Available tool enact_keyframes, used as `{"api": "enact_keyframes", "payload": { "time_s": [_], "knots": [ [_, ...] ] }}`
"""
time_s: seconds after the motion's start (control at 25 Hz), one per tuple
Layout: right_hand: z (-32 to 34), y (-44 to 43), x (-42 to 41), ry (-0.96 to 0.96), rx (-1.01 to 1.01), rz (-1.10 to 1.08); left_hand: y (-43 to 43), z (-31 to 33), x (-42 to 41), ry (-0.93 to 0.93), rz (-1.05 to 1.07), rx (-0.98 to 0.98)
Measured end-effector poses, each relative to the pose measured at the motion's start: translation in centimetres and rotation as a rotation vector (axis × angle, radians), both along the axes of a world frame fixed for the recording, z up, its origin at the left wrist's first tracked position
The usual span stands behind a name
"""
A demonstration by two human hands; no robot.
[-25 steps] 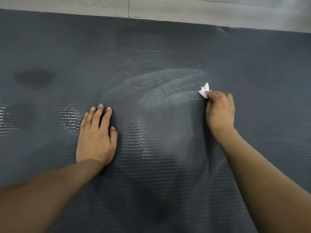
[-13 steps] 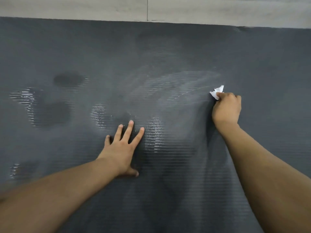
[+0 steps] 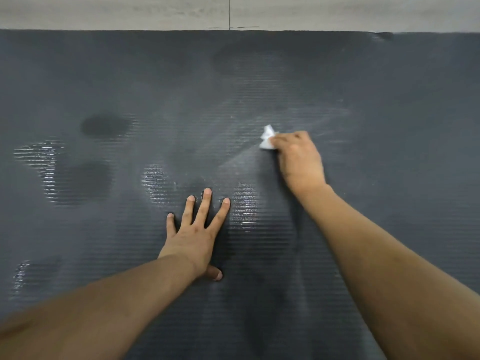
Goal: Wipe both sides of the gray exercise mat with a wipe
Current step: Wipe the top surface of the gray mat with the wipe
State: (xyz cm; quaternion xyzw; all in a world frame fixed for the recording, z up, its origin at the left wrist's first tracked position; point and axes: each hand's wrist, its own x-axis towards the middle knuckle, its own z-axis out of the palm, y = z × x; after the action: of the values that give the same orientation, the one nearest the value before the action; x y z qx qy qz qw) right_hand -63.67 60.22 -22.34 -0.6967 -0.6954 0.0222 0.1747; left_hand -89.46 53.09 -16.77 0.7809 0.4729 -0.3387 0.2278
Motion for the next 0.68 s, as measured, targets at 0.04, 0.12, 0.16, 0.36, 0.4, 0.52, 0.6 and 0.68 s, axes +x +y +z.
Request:
{"api": "enact_keyframes", "payload": {
  "time_s": [0.04, 0.12, 0.16, 0.36, 0.4, 0.52, 0.6, 0.68],
  "knots": [
    [-0.1, -0.1, 1.0, 0.051, 0.0, -0.16, 0.1, -0.1, 0.0, 0.004, 0.002, -0.003],
    [-0.3, -0.7, -1.7, 0.117, -0.011, -0.246, -0.1, -0.1, 0.0, 0.02, 0.003, -0.003],
    [-0.3, -1.1, -4.2, 0.145, -0.034, -0.156, -0.1, -0.1, 0.1, 0.025, 0.002, 0.005],
    [0.5, -3.3, -4.1, -0.068, -0.013, 0.45, 0.0, 0.0, 0.3, 0.043, 0.001, 0.012],
    [0.8, -3.6, -0.7, -0.097, 0.005, 0.33, 0.0, 0.0, 0.3, 0.032, 0.005, 0.008],
    [1.8, -6.3, 9.9, -0.106, -0.07, -0.274, 0.0, 0.1, 0.3, 0.018, 0.015, 0.004],
    [2.1, -8.2, 12.6, -0.048, -0.136, -0.564, 0.0, 0.1, 0.4, 0.022, 0.021, 0.002],
    [1.6, -7.8, 9.8, 0.057, -0.096, -0.696, 0.0, 0.1, 0.4, 0.023, 0.019, 0.001]
  ]
}}
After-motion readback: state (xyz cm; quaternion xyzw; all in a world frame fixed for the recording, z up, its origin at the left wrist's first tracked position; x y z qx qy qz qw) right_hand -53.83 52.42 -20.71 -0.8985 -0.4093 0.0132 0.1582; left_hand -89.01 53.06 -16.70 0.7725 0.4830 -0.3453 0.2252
